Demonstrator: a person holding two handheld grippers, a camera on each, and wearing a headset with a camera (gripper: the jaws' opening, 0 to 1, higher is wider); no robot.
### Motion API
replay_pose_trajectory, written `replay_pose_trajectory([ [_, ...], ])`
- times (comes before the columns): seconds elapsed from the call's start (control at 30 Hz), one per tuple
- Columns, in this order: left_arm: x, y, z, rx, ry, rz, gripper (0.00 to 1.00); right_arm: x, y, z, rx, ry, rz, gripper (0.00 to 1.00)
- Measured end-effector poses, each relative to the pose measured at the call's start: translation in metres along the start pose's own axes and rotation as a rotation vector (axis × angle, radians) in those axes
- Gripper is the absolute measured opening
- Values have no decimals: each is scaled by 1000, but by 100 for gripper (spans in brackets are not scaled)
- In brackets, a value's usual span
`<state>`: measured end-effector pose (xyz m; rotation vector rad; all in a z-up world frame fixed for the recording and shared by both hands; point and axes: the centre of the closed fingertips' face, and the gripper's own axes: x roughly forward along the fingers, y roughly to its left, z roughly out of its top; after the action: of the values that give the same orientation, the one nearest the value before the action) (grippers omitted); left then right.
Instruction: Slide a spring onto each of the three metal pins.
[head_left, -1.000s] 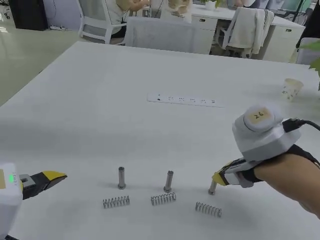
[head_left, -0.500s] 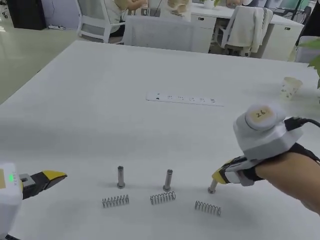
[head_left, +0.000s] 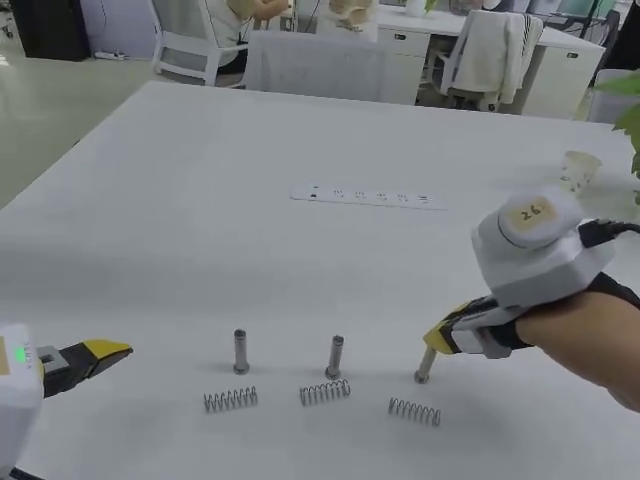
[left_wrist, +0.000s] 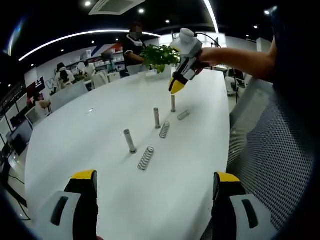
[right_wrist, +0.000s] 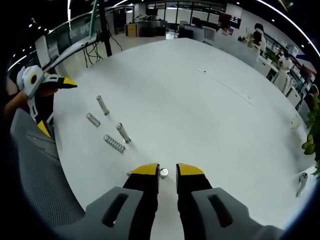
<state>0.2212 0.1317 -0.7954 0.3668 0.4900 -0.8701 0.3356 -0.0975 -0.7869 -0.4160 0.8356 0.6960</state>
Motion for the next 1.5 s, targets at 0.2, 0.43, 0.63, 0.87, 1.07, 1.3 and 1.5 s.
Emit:
replay_pose_trajectory([
  [0.2, 1, 0, 1, 3, 1, -2, 93, -14, 1, 3, -21, -21, -10, 12],
  [0.43, 1, 0, 1, 5, 3, -4, 93, -29, 10, -7, -32, -32, 31, 13],
  [0.63, 3, -1, 2, 10, 3, -11, 93, -30, 22, -21, -45, -26, 102, 14],
  [0.87, 3, -1, 4, 14, 3, -13, 93, -19, 36, -40, -94, 10, 164, 15],
  [1.07, 2, 0, 3, 13, 10, -10, 93, -5, 43, -53, -141, 37, 214, 17],
  [1.3, 3, -1, 2, 12, 14, -13, 93, 7, 48, -62, -198, 82, 246, 19],
  [1.5, 2, 0, 1, 9, 18, -11, 93, 15, 48, -67, -253, 120, 251, 17],
])
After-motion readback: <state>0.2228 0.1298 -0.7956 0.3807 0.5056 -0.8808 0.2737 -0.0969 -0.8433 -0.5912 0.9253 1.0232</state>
